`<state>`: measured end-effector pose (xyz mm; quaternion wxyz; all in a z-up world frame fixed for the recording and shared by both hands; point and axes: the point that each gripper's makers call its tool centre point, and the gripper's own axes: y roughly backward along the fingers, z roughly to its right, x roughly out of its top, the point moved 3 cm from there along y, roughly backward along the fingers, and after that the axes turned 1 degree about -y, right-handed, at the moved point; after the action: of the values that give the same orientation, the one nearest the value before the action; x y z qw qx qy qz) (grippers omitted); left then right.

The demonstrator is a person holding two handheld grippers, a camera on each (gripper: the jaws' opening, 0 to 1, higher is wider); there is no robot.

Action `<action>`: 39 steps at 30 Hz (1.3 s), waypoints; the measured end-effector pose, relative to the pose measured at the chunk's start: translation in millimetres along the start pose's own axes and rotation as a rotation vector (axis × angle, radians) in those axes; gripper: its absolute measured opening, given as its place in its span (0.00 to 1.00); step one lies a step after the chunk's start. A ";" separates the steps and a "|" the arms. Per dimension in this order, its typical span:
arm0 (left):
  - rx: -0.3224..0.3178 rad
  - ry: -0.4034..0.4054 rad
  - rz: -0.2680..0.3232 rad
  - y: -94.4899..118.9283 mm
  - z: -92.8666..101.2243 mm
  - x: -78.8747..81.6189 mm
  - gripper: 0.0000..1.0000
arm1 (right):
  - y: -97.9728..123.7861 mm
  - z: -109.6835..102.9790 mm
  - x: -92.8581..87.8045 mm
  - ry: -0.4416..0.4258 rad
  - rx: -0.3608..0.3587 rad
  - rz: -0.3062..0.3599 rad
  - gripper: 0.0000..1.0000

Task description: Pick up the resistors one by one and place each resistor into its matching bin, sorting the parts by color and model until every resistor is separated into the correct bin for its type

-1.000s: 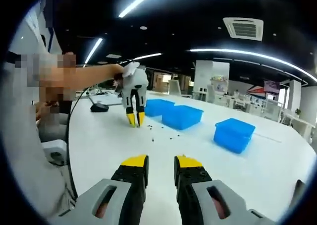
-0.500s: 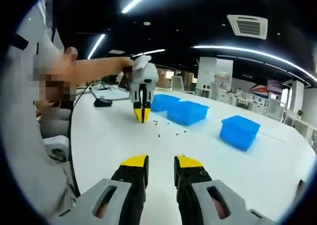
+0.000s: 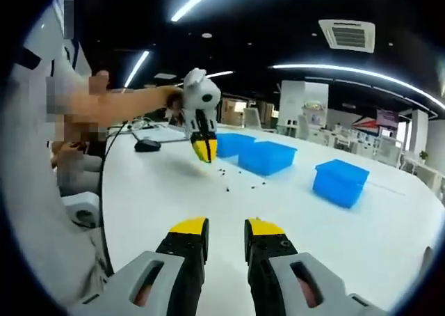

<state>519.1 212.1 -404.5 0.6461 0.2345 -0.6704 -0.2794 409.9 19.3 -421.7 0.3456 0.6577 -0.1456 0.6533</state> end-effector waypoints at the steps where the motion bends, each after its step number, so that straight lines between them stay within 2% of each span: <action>1: 0.040 0.022 0.092 2.8 -4.0 16.4 0.05 | 0.7 1.5 0.1 -0.004 -0.001 0.008 0.23; 4: 0.145 0.077 0.329 5.8 -15.4 57.8 0.05 | 0.4 4.1 -2.1 -0.014 0.002 0.017 0.23; 5: 0.199 0.086 0.423 4.4 -22.7 73.5 0.05 | 0.3 5.2 -3.7 -0.019 0.004 0.016 0.23; 6: 0.238 0.114 0.470 1.4 -30.3 81.2 0.05 | 0.7 6.0 -4.8 -0.022 0.006 0.016 0.23; 7: 0.254 0.152 0.487 -2.3 -35.2 84.2 0.05 | 1.2 6.5 -5.2 -0.024 0.006 0.016 0.23; 10: 0.345 0.250 0.493 -21.1 -59.6 89.9 0.05 | 3.9 8.4 -6.5 -0.024 0.011 0.020 0.23; 13: 0.351 0.250 0.491 -23.6 -61.2 90.7 0.05 | 4.3 8.6 -6.6 -0.023 0.012 0.020 0.23; 14: 0.454 0.191 0.469 -56.7 -76.3 102.6 0.05 | 8.3 15.1 -8.2 -0.014 0.012 0.028 0.23; 18: 0.510 0.355 0.564 -83.8 -99.2 118.5 0.05 | 18.1 28.7 -6.8 -0.025 -0.029 0.063 0.22; 22: 0.556 0.392 0.613 -93.1 -120.1 134.3 0.05 | 21.6 37.2 -12.6 -0.055 -0.049 0.073 0.22; 24: 0.631 0.385 0.624 -92.5 -136.7 141.4 0.05 | 22.3 40.0 -15.7 -0.062 -0.053 0.066 0.22; 28: 0.650 0.402 0.605 -102.0 -159.2 154.4 0.05 | 29.5 48.6 -16.9 -0.072 -0.068 0.063 0.22; 31: 0.652 0.385 0.598 -109.8 -169.8 160.0 0.05 | 35.7 58.8 -17.3 -0.051 -0.088 0.055 0.22; 36: 0.661 0.410 0.570 -122.3 -178.6 151.3 0.05 | 39.4 72.9 -18.2 -0.033 -0.111 0.055 0.22; 39: 0.676 0.436 0.570 -119.0 -181.1 150.4 0.14 | 38.4 73.2 -17.9 -0.043 -0.108 0.063 0.22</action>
<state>685.9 10.2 -372.9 0.7097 0.2914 -0.6104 0.1972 438.8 -60.2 -422.0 0.3569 0.6469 -0.2085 0.6408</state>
